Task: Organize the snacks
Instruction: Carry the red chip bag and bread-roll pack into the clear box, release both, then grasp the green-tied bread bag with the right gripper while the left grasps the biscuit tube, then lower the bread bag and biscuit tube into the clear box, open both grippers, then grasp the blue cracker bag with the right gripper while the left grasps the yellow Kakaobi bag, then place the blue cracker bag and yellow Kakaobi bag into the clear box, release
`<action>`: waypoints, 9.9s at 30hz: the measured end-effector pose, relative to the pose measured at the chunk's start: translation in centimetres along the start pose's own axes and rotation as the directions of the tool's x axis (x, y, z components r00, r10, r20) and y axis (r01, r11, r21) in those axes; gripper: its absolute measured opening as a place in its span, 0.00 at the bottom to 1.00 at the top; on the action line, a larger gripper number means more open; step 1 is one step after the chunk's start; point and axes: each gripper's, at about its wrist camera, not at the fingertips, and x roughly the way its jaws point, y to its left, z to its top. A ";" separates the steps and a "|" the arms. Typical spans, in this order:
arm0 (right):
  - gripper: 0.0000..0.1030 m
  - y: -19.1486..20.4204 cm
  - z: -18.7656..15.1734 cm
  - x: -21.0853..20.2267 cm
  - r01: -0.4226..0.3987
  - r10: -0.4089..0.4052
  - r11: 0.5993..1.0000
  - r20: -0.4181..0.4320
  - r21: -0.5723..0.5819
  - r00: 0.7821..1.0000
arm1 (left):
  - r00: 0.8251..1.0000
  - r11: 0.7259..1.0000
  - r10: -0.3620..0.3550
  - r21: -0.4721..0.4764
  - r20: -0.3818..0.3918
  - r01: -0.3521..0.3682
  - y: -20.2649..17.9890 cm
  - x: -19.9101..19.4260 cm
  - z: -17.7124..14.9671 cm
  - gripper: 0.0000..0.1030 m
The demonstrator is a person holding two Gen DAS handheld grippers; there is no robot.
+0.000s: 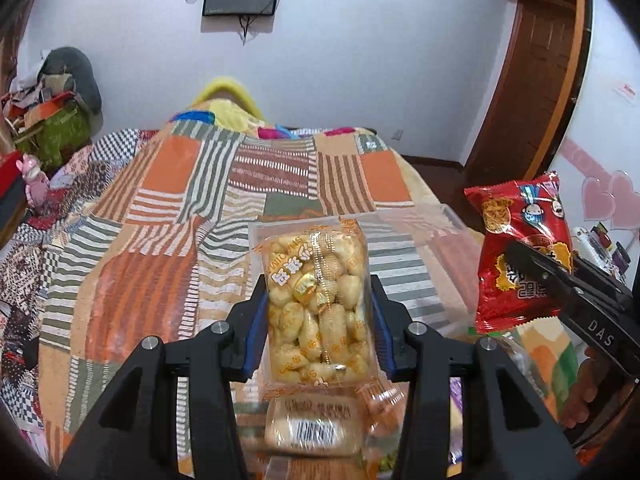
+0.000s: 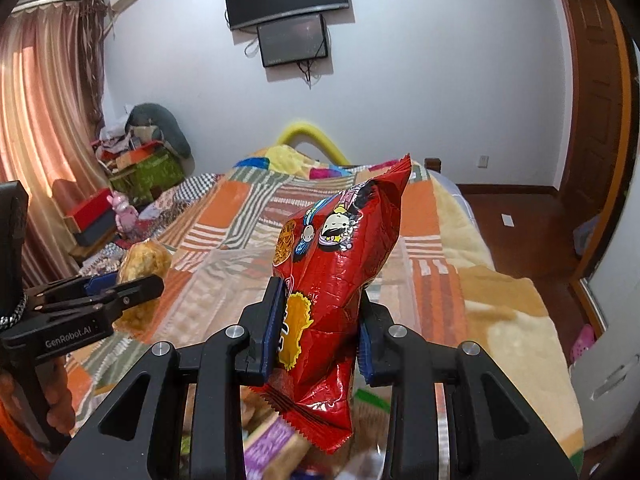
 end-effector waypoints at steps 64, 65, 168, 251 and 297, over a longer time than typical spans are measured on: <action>0.63 -4.8 -7.5 -5.0 0.118 -0.112 0.993 -0.235 0.014 0.966 | 0.952 0.991 0.134 0.031 -0.274 -0.131 10.5 -1.8 -16.1 0.63; 0.63 -4.7 -7.5 -4.7 0.114 -0.108 0.993 -0.237 0.015 0.966 | 0.950 0.990 0.139 0.034 -0.278 -0.134 10.5 -1.4 -16.1 0.63; 0.56 -0.7 -0.4 2.5 0.034 -0.041 0.998 -0.131 -0.056 0.991 | 1.000 0.997 0.020 0.077 -0.022 -0.018 -2.8 4.0 0.2 0.36; 0.51 1.9 -11.0 -3.6 -0.111 0.113 0.994 -0.287 0.021 0.951 | 0.985 0.993 -0.057 0.094 -0.161 0.073 -2.1 -5.8 -16.0 0.54; 0.50 0.1 -1.8 -5.5 -0.066 0.066 0.998 0.015 -0.002 0.998 | 0.995 0.996 -0.058 0.074 0.084 0.052 -3.1 -4.5 -3.0 0.54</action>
